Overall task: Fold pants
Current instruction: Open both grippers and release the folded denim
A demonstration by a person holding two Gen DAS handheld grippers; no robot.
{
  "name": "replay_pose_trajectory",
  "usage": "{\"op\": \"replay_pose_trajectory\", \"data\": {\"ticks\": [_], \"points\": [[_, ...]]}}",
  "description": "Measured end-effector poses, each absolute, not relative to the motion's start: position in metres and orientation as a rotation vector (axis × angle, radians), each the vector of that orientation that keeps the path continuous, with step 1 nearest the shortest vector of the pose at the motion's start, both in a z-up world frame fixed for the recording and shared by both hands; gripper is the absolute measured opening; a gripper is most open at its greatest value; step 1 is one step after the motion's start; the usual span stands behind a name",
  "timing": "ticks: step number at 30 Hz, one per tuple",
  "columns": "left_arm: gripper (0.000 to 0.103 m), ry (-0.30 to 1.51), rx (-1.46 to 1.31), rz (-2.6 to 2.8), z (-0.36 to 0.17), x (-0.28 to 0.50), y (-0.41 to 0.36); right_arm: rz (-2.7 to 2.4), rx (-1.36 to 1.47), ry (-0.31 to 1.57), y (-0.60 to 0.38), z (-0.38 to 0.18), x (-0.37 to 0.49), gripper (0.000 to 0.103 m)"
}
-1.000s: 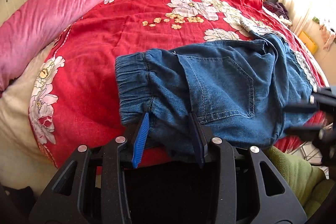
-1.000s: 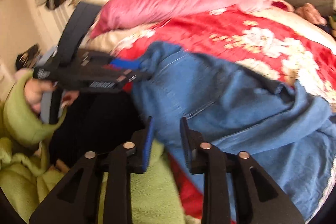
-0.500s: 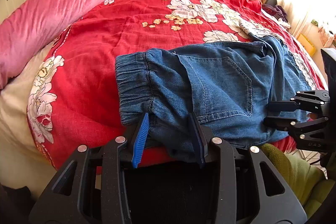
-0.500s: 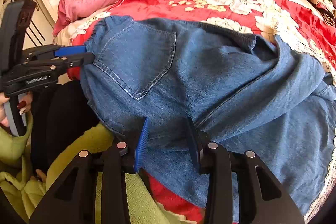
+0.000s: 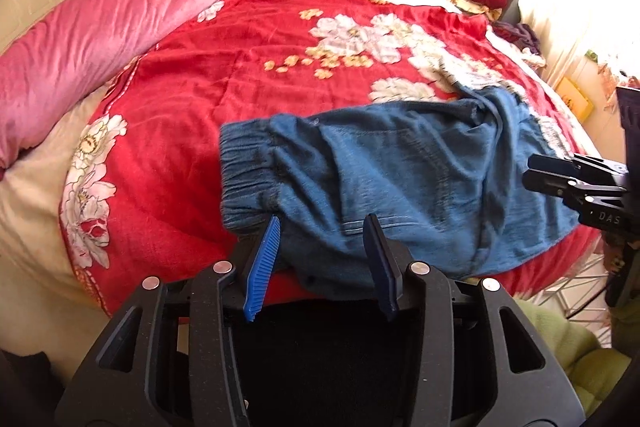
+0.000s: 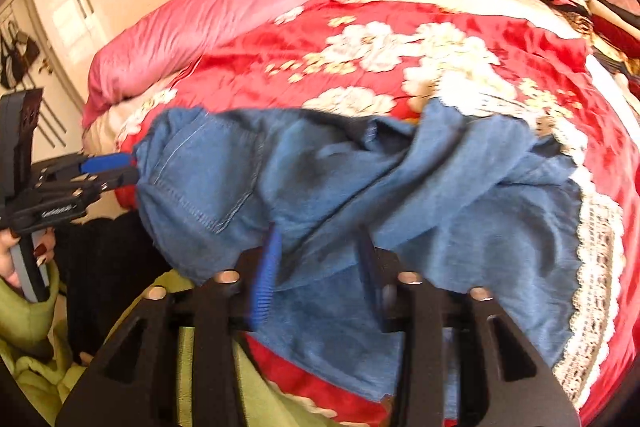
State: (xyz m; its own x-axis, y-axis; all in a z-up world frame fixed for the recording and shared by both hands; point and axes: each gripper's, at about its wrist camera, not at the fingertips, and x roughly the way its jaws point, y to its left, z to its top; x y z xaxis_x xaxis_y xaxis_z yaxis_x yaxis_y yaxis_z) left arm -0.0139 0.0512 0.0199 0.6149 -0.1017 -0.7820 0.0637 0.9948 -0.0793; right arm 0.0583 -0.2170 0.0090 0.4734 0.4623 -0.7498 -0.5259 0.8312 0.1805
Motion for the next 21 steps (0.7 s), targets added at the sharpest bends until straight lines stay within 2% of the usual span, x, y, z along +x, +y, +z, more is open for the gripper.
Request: {"op": "replay_pose_trajectory", "data": {"ticks": [4,21], "points": [[0.040,0.884,-0.036,-0.134,0.029,-0.016,0.037,0.574,-0.044,0.870,-0.232,0.016,0.062,0.061],[0.040,0.954,-0.010,-0.381,0.019,-0.001,-0.044,0.450,0.039,0.830,-0.276,0.024,0.080,0.061]]}}
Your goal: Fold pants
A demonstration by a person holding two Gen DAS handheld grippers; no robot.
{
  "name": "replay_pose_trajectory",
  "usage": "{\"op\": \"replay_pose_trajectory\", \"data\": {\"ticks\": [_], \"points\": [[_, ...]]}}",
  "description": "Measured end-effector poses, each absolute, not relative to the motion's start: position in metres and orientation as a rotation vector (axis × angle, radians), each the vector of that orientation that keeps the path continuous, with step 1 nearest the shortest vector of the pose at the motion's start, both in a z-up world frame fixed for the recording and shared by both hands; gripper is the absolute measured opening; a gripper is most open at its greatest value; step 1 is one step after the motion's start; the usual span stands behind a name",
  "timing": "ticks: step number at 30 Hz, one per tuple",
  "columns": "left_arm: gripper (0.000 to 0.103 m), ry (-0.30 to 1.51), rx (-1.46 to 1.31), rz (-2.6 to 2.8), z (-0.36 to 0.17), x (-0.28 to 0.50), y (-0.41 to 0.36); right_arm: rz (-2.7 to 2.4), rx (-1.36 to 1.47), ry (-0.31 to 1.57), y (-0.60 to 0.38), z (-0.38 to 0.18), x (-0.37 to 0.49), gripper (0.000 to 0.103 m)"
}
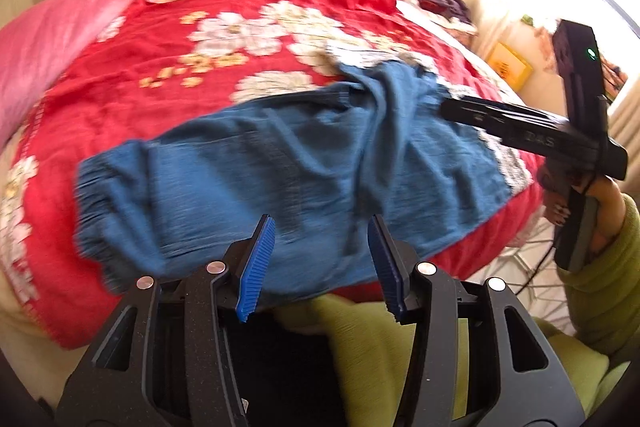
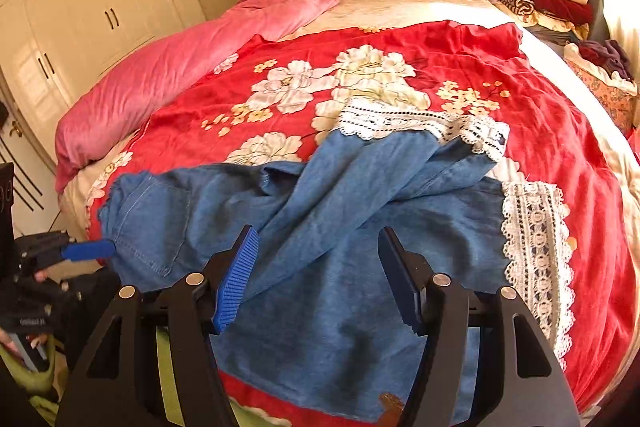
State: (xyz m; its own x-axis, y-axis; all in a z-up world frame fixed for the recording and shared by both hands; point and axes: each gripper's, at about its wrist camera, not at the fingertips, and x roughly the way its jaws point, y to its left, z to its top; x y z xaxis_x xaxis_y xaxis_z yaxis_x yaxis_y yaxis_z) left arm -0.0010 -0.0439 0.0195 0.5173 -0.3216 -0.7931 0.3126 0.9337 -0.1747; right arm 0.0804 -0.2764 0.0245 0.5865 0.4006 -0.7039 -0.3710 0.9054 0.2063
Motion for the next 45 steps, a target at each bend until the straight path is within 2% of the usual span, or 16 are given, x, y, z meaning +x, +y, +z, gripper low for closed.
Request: {"op": "replay_pose_trajectory", "data": {"ticks": [8,9,10,20,21,22,25,31,33,35,36,37,42,45], "points": [[0.040,1.037,-0.003,-0.466,-0.008,0.029,-0.082,0.449,0.001,0.820,-0.268,0.036,0.111,0.061],[0.038,1.050,-0.006,-0.474,-0.011,0.033,-0.084,0.457,-0.005,0.822,-0.265,0.037,0.116,0.061],[0.034,1.061,-0.016,-0.487,-0.015,0.038,-0.087,0.459,-0.015,0.823,-0.261,0.037,0.122,0.061],[0.033,1.123,-0.205,-0.508,-0.044,0.080,-0.085,0.471,-0.155,0.878,-0.221,0.025,0.190,0.061],[0.028,1.120,-0.217,-0.509,-0.044,0.082,-0.084,0.463,-0.167,0.892,-0.218,0.021,0.198,0.061],[0.018,1.117,-0.234,-0.513,-0.044,0.082,-0.083,0.450,-0.183,0.909,-0.213,0.016,0.209,0.061],[0.005,1.125,-0.259,-0.542,-0.046,0.080,-0.086,0.423,-0.201,0.938,-0.204,0.003,0.230,0.061],[0.002,1.105,-0.188,-0.579,-0.040,0.066,-0.100,0.338,-0.153,1.021,-0.200,-0.024,0.273,0.061],[0.002,1.106,-0.187,-0.589,-0.039,0.065,-0.101,0.313,-0.180,1.028,-0.201,-0.031,0.280,0.056],[0.002,1.104,-0.187,-0.590,-0.037,0.065,-0.100,0.324,-0.200,1.018,-0.205,-0.033,0.282,0.033],[0.002,1.100,-0.178,-0.585,-0.036,0.064,-0.100,0.344,-0.185,1.014,-0.211,-0.030,0.281,0.026],[0.002,1.097,-0.172,-0.584,-0.036,0.065,-0.100,0.353,-0.169,1.011,-0.215,-0.028,0.280,0.013],[0.003,1.076,-0.156,-0.583,-0.032,0.064,-0.102,0.342,-0.075,0.917,-0.261,0.010,0.250,0.009],[0.013,1.055,-0.141,-0.568,-0.024,0.061,-0.097,0.321,-0.003,0.866,-0.299,0.033,0.223,0.009]]}}
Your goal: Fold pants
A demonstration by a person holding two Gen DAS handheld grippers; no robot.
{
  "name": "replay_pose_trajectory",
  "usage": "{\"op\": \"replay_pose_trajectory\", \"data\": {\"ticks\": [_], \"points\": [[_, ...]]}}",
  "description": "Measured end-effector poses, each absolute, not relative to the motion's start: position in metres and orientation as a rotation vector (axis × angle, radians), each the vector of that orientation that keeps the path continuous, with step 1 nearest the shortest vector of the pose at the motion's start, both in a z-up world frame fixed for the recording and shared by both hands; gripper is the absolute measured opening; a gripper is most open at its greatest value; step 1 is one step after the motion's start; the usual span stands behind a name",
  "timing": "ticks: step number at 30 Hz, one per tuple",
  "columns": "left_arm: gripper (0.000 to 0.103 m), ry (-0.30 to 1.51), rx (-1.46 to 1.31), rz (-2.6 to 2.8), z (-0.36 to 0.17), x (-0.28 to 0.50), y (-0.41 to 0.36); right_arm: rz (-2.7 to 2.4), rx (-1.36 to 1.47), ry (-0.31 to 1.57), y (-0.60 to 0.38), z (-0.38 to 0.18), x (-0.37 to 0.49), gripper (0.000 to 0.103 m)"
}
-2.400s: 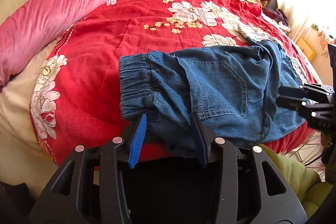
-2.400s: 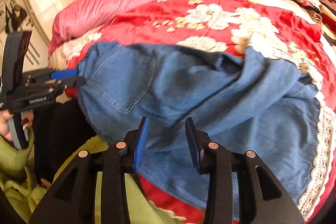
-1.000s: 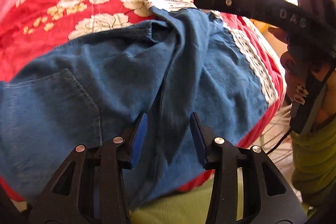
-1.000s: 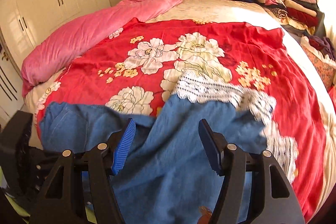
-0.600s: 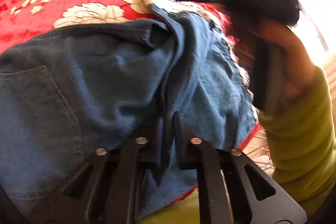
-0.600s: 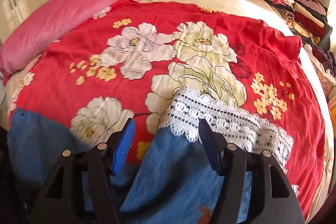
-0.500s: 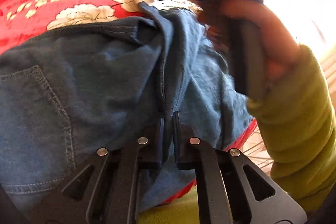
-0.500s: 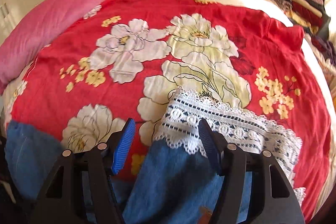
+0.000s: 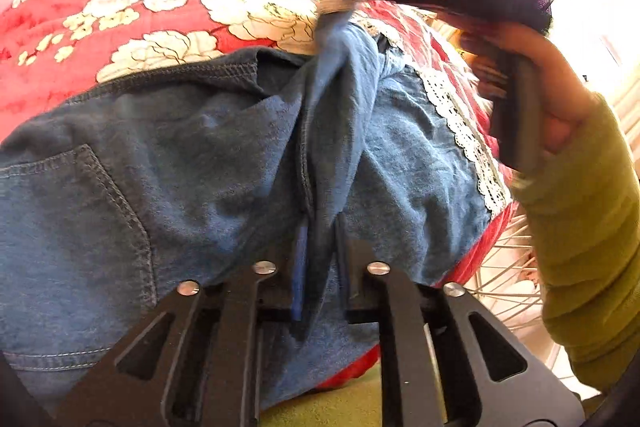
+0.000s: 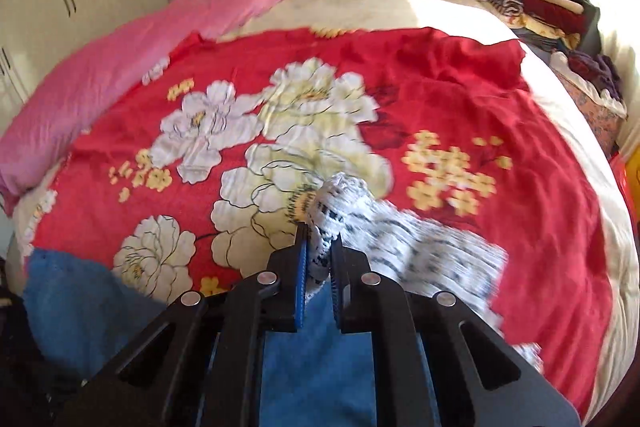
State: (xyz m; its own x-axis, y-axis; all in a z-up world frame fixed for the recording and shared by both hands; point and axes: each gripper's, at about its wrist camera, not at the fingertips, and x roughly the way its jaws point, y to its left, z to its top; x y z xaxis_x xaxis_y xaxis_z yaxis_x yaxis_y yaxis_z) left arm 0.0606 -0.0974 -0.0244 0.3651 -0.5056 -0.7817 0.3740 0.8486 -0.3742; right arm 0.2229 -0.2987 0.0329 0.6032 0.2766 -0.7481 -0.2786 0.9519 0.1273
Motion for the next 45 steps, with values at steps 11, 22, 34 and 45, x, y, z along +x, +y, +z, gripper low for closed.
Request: {"op": "replay_pose_trajectory", "data": {"ticks": [11,22,34,45], "points": [[0.000,0.968,-0.038,-0.515,-0.019,0.054,-0.089,0.236,0.167,0.817,-0.401,0.058,0.113,0.009],[0.000,0.932,0.137,-0.536,-0.021,0.029,-0.097,0.196,0.257,0.995,-0.420,-0.002,0.033,0.012],[0.000,0.945,0.203,-0.540,-0.031,0.017,-0.107,0.170,0.443,1.015,-0.453,-0.019,0.021,0.017],[0.002,1.006,0.235,-0.569,-0.045,0.014,-0.113,0.080,0.332,1.063,-0.457,-0.037,0.016,0.017]]}}
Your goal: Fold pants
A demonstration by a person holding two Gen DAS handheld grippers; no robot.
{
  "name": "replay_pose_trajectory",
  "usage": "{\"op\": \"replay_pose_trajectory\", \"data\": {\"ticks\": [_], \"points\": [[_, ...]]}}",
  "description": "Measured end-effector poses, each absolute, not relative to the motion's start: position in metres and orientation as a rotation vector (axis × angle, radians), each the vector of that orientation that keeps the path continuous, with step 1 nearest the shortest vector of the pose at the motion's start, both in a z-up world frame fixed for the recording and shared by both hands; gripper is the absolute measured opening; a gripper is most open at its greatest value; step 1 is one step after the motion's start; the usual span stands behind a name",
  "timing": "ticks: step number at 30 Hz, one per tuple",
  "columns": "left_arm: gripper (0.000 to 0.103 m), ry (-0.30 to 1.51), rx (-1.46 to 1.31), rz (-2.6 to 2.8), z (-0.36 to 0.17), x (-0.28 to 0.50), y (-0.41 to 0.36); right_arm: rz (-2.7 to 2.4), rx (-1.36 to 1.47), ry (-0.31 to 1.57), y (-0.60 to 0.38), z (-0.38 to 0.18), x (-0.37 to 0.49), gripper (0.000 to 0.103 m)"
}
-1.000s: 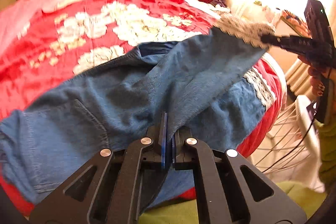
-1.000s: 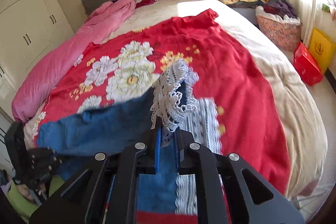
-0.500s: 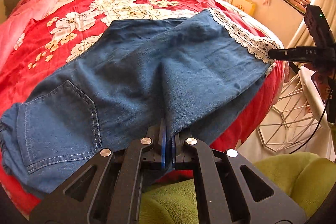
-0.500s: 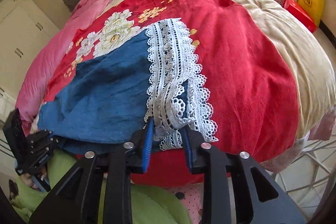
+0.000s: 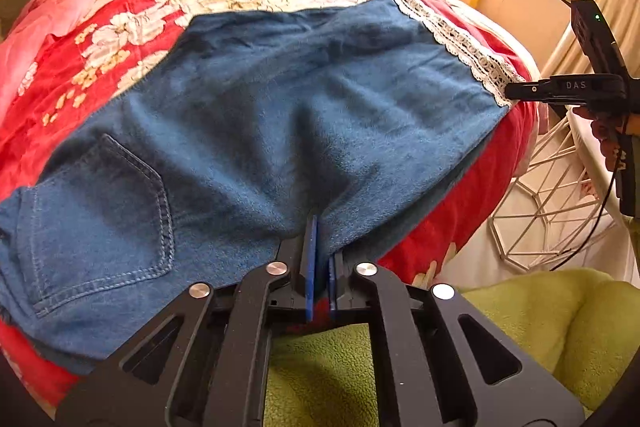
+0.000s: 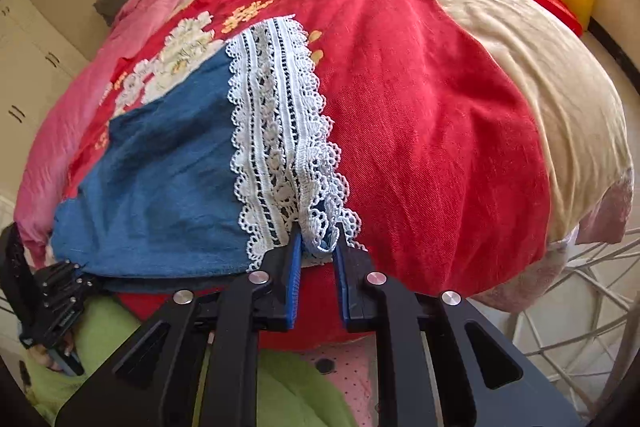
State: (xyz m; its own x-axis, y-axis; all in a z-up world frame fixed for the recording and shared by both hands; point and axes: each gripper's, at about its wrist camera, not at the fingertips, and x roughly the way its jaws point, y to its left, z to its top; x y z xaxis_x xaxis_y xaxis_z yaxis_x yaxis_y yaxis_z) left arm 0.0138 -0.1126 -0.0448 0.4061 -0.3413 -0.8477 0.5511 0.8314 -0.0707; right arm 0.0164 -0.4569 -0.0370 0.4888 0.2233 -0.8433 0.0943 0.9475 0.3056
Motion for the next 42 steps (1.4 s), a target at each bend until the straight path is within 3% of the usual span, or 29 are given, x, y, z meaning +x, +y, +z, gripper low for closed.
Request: {"op": "replay_pose_trajectory", "data": {"ticks": [2,6,8,11,13,15,21,27,29,31,33,39,42], "points": [[0.003,1.010,0.220,-0.576,-0.043,0.012,-0.110,0.033,0.296,1.058,-0.458,-0.029,0.013,0.037],[0.026,0.987,0.208,-0.586,-0.033,0.002,-0.104,0.008,0.258,0.966,-0.460,-0.003,0.005,0.038],[0.030,0.966,0.184,-0.575,-0.023,-0.001,-0.094,0.033,0.224,0.921,-0.453,0.008,0.006,0.040],[0.045,0.911,0.128,-0.513,-0.003,-0.003,-0.068,0.105,0.192,0.898,-0.436,0.012,0.011,0.043],[0.065,0.882,0.078,-0.429,0.009,-0.001,-0.041,0.146,0.170,0.906,-0.422,0.007,0.018,0.043],[0.075,0.886,0.029,-0.344,0.013,0.004,-0.018,0.182,0.153,0.928,-0.411,0.000,0.023,0.043],[0.089,0.940,-0.186,-0.054,0.002,0.018,0.068,0.207,0.131,0.995,-0.400,-0.021,0.032,0.045],[0.090,1.007,-0.221,-0.037,-0.019,0.030,0.070,0.201,0.122,1.017,-0.404,-0.028,0.031,0.048],[0.077,1.002,-0.216,-0.051,-0.023,0.032,0.063,0.200,0.122,1.024,-0.404,-0.030,0.031,0.048],[0.052,0.994,-0.208,-0.033,-0.025,0.034,0.061,0.200,0.121,1.029,-0.403,-0.031,0.032,0.048],[0.040,0.970,-0.218,-0.043,-0.017,0.032,0.066,0.203,0.120,1.031,-0.404,-0.031,0.031,0.048],[0.040,0.945,-0.196,-0.035,-0.009,0.034,0.074,0.216,0.137,1.040,-0.403,-0.033,0.032,0.048],[0.046,0.992,-0.177,-0.027,-0.024,0.035,0.072,0.217,0.130,1.043,-0.403,-0.033,0.032,0.049]]}}
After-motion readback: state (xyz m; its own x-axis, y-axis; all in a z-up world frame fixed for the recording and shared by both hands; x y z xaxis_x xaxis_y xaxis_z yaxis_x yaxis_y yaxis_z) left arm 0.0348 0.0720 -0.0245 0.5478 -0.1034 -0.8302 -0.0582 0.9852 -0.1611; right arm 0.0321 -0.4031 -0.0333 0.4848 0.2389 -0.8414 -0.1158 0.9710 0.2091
